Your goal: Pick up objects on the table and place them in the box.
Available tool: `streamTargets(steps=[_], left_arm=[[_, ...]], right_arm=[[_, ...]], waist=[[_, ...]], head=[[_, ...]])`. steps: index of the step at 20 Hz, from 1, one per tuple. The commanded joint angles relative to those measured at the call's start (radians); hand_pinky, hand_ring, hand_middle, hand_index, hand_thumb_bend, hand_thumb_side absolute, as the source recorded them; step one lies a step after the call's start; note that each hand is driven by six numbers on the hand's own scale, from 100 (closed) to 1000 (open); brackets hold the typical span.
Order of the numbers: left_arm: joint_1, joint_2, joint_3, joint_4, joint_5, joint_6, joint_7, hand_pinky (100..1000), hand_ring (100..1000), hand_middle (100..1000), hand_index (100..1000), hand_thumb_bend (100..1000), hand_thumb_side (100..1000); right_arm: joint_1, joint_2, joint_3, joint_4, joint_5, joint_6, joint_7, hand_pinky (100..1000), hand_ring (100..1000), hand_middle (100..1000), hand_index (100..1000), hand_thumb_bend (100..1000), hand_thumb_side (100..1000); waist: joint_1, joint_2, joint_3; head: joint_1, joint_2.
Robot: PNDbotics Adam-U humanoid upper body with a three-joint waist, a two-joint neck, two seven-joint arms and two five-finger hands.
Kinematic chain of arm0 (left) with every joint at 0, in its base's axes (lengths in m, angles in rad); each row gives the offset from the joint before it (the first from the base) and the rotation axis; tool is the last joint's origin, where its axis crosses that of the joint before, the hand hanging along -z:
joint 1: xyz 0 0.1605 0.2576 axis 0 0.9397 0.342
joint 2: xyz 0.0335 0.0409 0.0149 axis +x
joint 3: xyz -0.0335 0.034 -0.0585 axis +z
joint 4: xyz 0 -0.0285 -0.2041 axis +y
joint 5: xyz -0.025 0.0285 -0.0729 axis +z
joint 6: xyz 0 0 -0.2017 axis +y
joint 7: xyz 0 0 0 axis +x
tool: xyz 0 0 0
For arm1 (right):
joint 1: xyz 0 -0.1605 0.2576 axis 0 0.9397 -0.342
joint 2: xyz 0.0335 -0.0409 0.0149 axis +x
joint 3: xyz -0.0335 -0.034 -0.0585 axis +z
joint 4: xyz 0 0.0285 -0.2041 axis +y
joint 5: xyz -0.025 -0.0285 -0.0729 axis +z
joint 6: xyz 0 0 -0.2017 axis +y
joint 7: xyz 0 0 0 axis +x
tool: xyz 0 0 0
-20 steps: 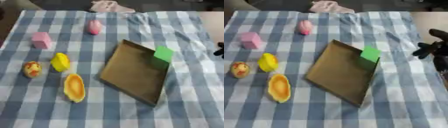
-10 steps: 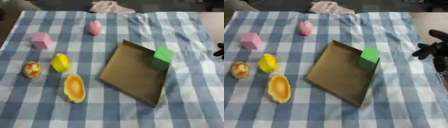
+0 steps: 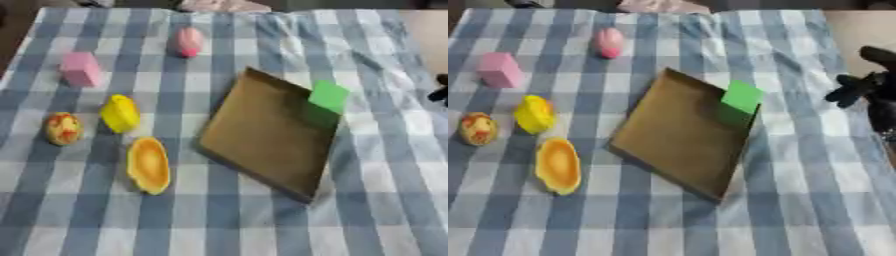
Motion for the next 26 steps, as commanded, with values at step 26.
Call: streamTargets(steps=[26], left_arm=[[-0.102, 0.307, -0.12, 0.183, -0.596, 0.149, -0.703, 927, 878, 800, 934, 314, 208]], right_arm=[[0.002, -0.016, 0.003, -0.015, 0.017, 0.015, 0.028, 967, 716, 557, 967, 100, 470]], waist=[[0.02, -0.014, -0.008]], head=[[0.016, -0.007]])
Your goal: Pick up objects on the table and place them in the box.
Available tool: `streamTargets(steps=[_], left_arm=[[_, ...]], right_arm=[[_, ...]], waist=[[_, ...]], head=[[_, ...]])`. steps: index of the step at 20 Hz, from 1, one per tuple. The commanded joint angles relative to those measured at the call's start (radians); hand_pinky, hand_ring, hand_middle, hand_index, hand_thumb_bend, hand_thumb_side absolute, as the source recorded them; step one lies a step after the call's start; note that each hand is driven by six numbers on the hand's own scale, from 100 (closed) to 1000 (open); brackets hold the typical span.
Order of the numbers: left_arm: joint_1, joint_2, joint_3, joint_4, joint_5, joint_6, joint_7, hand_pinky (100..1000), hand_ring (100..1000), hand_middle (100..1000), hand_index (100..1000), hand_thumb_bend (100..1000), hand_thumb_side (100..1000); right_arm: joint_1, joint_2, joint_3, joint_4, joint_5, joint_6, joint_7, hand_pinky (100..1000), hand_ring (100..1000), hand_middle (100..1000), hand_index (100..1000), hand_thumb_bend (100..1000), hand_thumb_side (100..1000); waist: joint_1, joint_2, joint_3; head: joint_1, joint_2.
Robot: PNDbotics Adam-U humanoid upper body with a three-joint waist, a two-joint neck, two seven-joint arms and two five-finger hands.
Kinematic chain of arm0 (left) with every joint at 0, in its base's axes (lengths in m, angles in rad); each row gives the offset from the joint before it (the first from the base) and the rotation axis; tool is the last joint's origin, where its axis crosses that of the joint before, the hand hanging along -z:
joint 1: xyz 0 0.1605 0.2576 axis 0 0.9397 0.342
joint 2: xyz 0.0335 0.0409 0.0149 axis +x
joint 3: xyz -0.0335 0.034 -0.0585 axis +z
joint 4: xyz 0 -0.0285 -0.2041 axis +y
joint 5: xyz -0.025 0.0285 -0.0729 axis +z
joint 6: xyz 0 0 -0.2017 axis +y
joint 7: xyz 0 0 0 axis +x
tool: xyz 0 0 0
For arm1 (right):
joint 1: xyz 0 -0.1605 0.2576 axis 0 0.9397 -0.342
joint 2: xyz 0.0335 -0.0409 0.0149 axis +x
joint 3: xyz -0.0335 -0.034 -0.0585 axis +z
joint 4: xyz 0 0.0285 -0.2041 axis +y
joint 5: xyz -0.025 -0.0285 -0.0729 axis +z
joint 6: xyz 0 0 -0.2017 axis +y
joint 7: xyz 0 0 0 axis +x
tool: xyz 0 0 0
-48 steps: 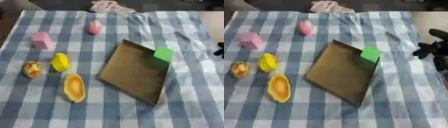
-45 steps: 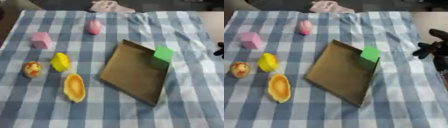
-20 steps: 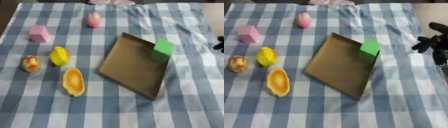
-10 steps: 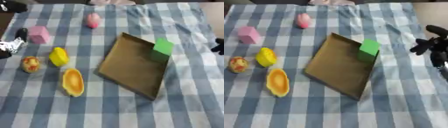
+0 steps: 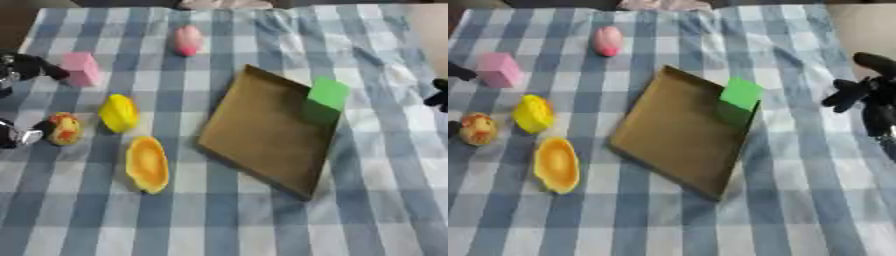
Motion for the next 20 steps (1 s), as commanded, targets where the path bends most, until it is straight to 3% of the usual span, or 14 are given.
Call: streamTargets(steps=[1, 6, 20], left_arm=[[-0.015, 0.037, 0.002, 0.034, -0.008, 0.006, -0.012, 927, 878, 800, 933, 310, 209], [-0.034, 0.029, -0.015, 0.114, -0.024, 0.018, -0.03, 925, 877, 806, 943, 370, 217], [-0.118, -0.022, -0.097, 0.26, -0.074, -0.002, -0.067, 897, 856, 795, 938, 362, 276]], right_arm=[[-0.003, -0.015, -0.004, -0.015, 0.005, 0.001, 0.005, 967, 716, 557, 965, 100, 470], [-0.002, -0.01, -0.002, -0.015, 0.007, 0.004, 0.008, 968, 716, 556, 964, 100, 470], [-0.009, 0.001, 0.001, -0.015, 0.007, 0.012, 0.019, 970, 716, 555, 965, 100, 470]], waist=[[0.002, -0.015, -0.003], [0.003, -0.014, -0.01], [0.004, -0.005, -0.025]], head=[[0.006, -0.004], [0.014, -0.002], [0.028, -0.005]])
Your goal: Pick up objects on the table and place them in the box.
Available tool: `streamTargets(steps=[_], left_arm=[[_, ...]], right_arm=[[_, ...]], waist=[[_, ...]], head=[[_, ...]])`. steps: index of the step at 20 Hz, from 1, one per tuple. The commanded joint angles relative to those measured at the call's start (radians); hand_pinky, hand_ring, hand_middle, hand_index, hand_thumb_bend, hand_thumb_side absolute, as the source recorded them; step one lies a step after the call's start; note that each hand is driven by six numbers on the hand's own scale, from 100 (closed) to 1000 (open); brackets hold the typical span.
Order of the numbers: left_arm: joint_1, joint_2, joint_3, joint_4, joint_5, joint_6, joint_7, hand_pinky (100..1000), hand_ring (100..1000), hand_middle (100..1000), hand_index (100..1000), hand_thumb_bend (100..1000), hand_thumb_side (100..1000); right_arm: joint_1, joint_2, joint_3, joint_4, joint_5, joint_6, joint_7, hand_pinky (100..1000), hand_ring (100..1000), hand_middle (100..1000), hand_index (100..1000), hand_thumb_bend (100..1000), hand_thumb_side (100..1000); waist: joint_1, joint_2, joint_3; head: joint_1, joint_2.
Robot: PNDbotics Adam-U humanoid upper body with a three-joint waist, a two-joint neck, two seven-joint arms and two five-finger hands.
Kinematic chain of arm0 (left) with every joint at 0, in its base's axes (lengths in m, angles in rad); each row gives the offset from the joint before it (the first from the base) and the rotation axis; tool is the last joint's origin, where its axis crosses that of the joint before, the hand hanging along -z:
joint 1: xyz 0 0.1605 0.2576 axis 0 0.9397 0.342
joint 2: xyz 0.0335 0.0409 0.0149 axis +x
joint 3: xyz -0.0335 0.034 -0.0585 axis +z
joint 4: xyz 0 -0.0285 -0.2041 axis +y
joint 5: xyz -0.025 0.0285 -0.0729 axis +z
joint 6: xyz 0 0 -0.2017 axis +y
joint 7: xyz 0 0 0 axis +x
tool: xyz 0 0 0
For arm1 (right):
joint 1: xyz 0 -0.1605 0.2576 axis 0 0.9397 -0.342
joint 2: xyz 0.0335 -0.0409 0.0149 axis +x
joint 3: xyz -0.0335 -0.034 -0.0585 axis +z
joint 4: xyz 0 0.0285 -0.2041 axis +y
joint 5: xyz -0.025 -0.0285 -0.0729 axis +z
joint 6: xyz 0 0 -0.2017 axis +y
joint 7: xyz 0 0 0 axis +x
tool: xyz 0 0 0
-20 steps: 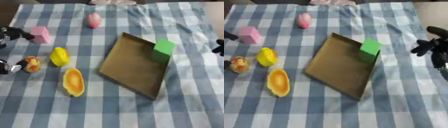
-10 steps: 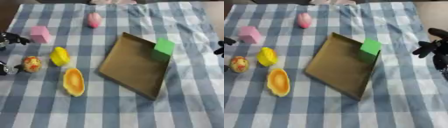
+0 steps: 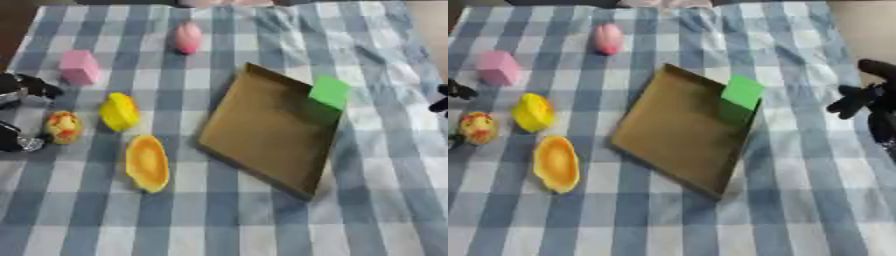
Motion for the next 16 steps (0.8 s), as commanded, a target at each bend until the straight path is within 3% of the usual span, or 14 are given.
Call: streamTargets(steps=[1, 8, 13, 14, 16], left_arm=[[-0.027, 0.014, -0.004, 0.021, -0.02, -0.005, -0.009, 894, 854, 794, 938, 360, 276], [-0.063, -0.023, -0.029, 0.074, -0.048, -0.008, 0.0, 867, 831, 773, 908, 283, 247], [-0.067, -0.026, -0.029, 0.077, -0.064, -0.003, -0.014, 772, 746, 666, 791, 209, 252], [-0.068, -0.026, -0.027, 0.074, -0.076, 0.0, -0.011, 743, 720, 637, 735, 188, 250], [-0.071, -0.029, -0.02, 0.066, -0.093, 0.005, 0.003, 694, 675, 595, 682, 100, 237]], right_arm=[[-0.008, -0.009, -0.005, -0.015, 0.002, 0.0, 0.006, 971, 716, 554, 965, 100, 470], [-0.009, -0.003, -0.006, -0.015, 0.004, 0.005, 0.009, 972, 717, 555, 967, 100, 470], [-0.006, 0.001, -0.01, -0.015, 0.007, 0.007, 0.007, 974, 718, 556, 968, 100, 470], [-0.006, 0.002, -0.01, -0.015, 0.007, 0.009, 0.007, 974, 718, 556, 968, 100, 470], [-0.006, 0.003, -0.01, -0.015, 0.006, 0.01, 0.007, 974, 718, 556, 969, 100, 470]], waist=[[0.002, -0.015, -0.001], [0.004, -0.012, -0.006], [0.007, -0.01, -0.006], [0.008, -0.01, -0.006], [0.009, -0.011, -0.005]], head=[[0.004, -0.006], [0.01, -0.011], [0.011, -0.009], [0.011, -0.009], [0.01, -0.009]])
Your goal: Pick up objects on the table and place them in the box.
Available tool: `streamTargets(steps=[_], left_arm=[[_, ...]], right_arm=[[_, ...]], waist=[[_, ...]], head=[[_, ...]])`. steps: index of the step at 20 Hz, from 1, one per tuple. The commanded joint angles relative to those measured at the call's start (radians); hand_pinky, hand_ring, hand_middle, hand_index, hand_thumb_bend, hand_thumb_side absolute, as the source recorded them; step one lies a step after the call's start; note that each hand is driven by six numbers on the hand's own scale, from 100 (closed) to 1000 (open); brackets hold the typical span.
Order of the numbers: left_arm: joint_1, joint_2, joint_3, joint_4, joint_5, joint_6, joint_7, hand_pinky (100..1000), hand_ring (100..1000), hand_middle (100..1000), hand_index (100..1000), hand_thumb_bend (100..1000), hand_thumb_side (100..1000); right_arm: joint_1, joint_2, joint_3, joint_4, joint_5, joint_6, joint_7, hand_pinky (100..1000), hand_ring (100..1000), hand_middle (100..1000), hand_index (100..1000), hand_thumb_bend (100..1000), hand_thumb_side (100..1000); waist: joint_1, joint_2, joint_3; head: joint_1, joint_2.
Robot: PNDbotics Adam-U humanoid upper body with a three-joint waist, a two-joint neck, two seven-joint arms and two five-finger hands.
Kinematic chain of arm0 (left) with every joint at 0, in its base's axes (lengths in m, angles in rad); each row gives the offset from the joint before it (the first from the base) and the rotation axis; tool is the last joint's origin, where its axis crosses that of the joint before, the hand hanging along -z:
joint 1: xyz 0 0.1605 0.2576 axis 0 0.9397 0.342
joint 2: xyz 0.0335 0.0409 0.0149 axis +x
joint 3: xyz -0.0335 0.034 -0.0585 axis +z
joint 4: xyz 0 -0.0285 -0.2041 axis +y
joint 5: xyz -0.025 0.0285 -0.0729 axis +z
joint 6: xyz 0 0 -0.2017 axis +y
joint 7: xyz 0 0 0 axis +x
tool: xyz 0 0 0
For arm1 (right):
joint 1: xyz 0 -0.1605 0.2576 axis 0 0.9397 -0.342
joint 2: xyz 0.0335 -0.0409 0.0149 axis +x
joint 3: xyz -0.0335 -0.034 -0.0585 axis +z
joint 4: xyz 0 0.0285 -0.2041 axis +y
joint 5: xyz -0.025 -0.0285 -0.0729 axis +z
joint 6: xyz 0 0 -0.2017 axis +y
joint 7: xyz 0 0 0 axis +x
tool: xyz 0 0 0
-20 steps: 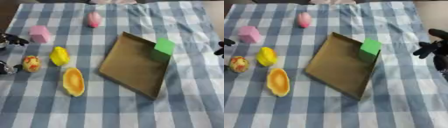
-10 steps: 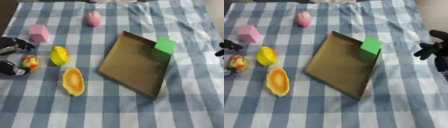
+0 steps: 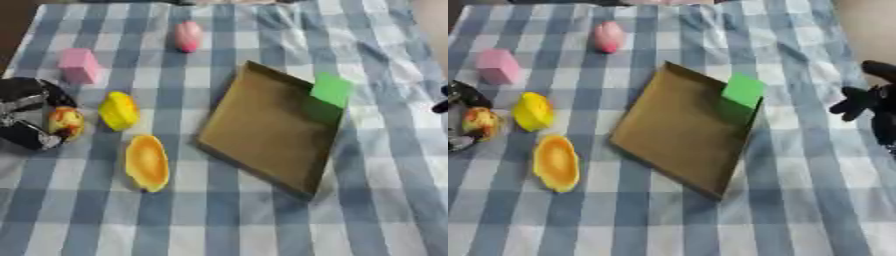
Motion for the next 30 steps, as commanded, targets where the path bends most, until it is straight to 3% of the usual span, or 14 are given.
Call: streamTargets(steps=[1, 5, 9, 15, 22, 30], left_arm=[[-0.016, 0.019, 0.024, -0.023, -0.025, 0.01, 0.023, 683, 664, 585, 668, 100, 235], [-0.039, 0.008, 0.058, -0.106, -0.004, 0.008, 0.07, 663, 633, 557, 643, 100, 242], [-0.087, 0.005, 0.075, -0.262, 0.046, -0.006, 0.086, 658, 624, 550, 646, 100, 245], [-0.21, -0.023, 0.032, -0.485, 0.152, -0.021, 0.058, 654, 609, 547, 642, 100, 251], [-0.36, -0.125, -0.083, -0.506, 0.254, -0.053, -0.017, 655, 606, 546, 646, 100, 250], [-0.414, -0.264, -0.203, -0.44, 0.225, -0.033, -0.138, 654, 610, 549, 651, 100, 245]], right_arm=[[-0.001, -0.013, -0.01, -0.015, 0.003, 0.002, 0.001, 974, 718, 556, 969, 100, 470], [0.004, -0.014, -0.012, -0.015, 0.0, -0.002, -0.001, 974, 719, 557, 968, 100, 470], [0.006, -0.017, -0.012, -0.015, -0.003, -0.003, -0.002, 974, 719, 557, 968, 100, 470], [0.009, -0.021, -0.008, -0.015, -0.006, -0.002, 0.003, 974, 719, 557, 968, 100, 470], [0.007, -0.021, -0.003, -0.015, -0.01, 0.006, 0.01, 975, 720, 558, 969, 100, 470], [0.002, -0.013, 0.0, -0.015, -0.011, 0.016, 0.023, 976, 720, 558, 969, 100, 470]], waist=[[0.0, -0.017, 0.001], [-0.001, -0.022, 0.004], [0.0, -0.028, 0.009], [0.004, -0.037, 0.009], [0.011, -0.042, 0.004], [0.011, -0.04, -0.004]], head=[[0.001, -0.008], [-0.003, -0.005], [-0.013, -0.003], [-0.018, -0.001], [-0.023, 0.002], [-0.025, 0.0]])
